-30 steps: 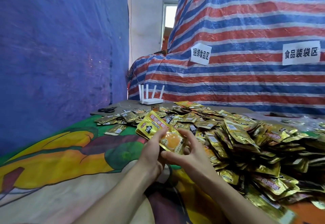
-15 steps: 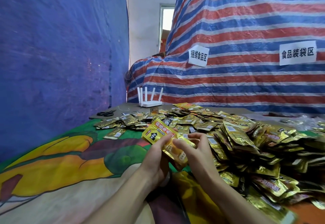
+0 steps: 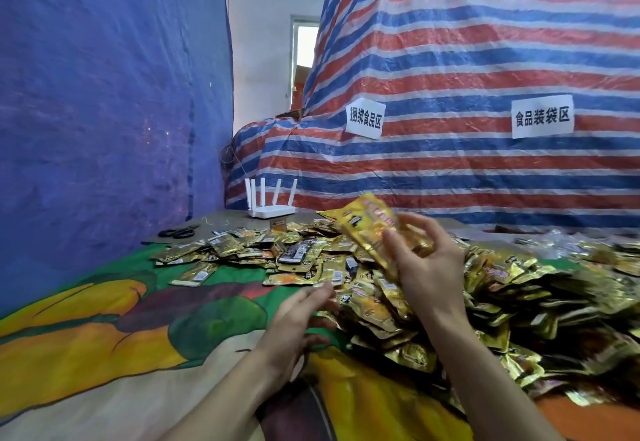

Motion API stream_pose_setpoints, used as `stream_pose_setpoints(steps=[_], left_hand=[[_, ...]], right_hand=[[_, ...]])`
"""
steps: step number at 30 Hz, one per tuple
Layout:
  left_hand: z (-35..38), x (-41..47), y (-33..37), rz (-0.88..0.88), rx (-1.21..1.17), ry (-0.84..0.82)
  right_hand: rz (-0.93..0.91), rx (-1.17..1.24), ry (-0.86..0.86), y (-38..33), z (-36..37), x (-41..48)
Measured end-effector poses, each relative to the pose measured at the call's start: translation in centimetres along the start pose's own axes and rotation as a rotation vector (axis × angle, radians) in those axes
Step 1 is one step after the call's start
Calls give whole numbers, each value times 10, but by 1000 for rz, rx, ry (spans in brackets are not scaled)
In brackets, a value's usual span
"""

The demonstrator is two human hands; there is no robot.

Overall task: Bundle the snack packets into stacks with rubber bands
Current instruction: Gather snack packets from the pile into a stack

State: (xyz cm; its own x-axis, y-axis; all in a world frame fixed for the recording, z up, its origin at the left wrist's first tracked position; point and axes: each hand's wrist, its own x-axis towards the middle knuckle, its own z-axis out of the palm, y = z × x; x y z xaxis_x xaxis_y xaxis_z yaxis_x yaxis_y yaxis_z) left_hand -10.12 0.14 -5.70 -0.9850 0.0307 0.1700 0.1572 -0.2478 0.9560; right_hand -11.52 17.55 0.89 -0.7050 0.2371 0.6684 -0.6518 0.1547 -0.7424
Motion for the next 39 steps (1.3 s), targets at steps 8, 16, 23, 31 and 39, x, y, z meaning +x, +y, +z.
stream_pose_setpoints(steps=[8,16,23,31,39], left_hand=[[1,-4,3,-22,7,-53],[0,-2,2,-25,57,-75],[6,-1,-1,45,103,62],[-20,58,15,217,707,295],[-77,131,18,91,1636,-46]], right_hand=[[147,-575,164,20,-50,69],[225,-1295,-30,30,-56,63],[271,-1400,-105,16,-52,72],[-13,-1254,-425,1,31,79],[95,-1377,-1169,58,115,96]])
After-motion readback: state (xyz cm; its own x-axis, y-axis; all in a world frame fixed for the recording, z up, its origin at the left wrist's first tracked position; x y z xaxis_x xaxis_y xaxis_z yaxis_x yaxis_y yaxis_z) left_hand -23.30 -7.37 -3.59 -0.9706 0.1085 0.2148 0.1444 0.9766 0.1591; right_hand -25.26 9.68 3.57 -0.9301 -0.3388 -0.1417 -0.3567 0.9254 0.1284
